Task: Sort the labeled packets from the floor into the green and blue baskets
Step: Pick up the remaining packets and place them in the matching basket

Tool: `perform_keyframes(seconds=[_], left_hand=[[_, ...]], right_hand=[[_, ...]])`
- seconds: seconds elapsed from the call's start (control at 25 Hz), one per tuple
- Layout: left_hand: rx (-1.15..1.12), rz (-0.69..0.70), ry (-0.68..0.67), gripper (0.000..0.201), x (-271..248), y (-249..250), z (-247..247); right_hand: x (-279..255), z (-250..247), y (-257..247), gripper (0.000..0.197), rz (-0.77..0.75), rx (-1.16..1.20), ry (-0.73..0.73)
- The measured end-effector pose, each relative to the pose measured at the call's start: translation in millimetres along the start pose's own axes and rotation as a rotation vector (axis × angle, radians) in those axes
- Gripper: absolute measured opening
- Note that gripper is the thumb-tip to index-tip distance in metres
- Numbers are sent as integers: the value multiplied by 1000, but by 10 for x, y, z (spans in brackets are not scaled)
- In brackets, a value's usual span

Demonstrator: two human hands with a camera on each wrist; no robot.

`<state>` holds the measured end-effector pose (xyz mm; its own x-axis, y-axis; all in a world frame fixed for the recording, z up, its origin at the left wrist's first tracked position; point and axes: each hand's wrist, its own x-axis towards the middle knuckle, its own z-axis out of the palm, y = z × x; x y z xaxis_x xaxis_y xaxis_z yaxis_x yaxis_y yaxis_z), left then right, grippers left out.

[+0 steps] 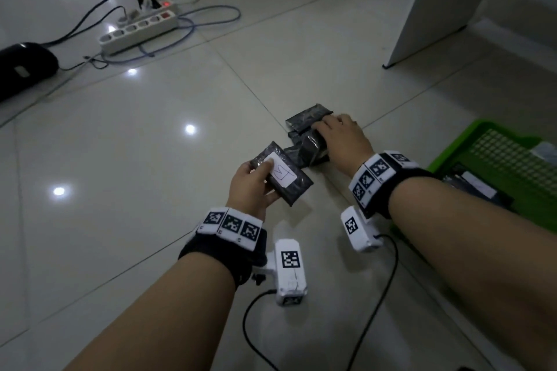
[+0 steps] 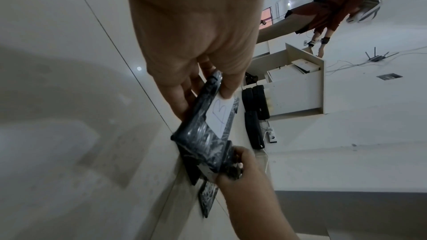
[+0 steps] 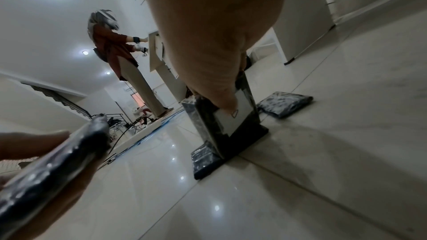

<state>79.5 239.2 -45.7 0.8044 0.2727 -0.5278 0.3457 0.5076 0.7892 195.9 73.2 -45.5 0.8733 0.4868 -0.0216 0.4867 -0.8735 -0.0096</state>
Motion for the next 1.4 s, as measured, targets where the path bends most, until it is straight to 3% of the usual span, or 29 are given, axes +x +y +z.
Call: perform_keyframes(seconds=[0.12,0.32,0.6,0.72,0.96,1.04,1.12,1.2,1.28,1.4], left_hand=[[24,-9,9,21,29,-59,77],[60,22,-136,22,-38,-160,439],[79,22,-369,17,-259,-443,1423],[73,8,-381,41,-388,-671,1886],[172,-12,-442,42,-633,-1090,2478],[222,18,-466,46,-659,-1176,2602],[251,31,-487,48,-701,-1226,2693],[274,34,-519,46,-754,-1243,2744],[268,27,-537,48,-767,-1261,2747],[273,54,-534,47,-744,-1248,2727]], right_hand=[[-114,-11,115,44,97,187,44],[-525,-85,398,31,563,1106,174],[-1263,-509,1137,24,777,1597,485],[-1632,-546,1595,19,905,1607,576],[-2321,-204,2280,18,1401,1615,593],[-2357,-20,2401,23,1495,1599,586],[-2339,72,2446,28,1478,1408,466],[-2313,112,2494,33,1430,1053,260],[-2354,98,2469,39,1357,774,223],[-2468,122,2393,37,1157,607,332]])
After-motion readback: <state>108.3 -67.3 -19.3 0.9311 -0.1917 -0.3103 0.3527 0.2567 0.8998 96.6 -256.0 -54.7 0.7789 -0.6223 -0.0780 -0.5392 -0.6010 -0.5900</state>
